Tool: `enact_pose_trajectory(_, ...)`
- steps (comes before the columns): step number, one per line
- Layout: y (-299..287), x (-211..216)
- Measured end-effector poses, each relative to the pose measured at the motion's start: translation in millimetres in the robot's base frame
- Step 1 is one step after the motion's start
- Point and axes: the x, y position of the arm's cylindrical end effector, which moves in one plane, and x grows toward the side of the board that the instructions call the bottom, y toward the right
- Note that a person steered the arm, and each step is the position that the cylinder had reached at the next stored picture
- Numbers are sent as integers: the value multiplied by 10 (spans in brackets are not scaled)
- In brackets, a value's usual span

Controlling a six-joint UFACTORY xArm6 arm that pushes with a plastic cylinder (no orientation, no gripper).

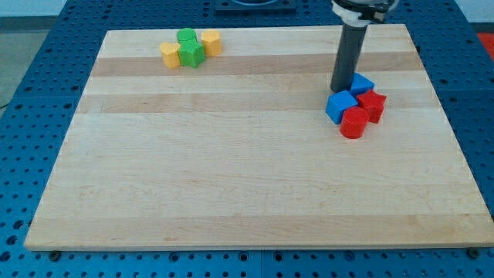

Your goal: Push the blue triangle a bit left

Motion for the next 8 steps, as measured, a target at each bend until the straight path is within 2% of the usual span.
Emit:
enact_pose_trajectory(1, -53, -48)
enact_pose_trajectory(3, -766, -813)
enact_pose_trajectory(4, -909, -1023)
enact_pose_trajectory(8, -917, -1134)
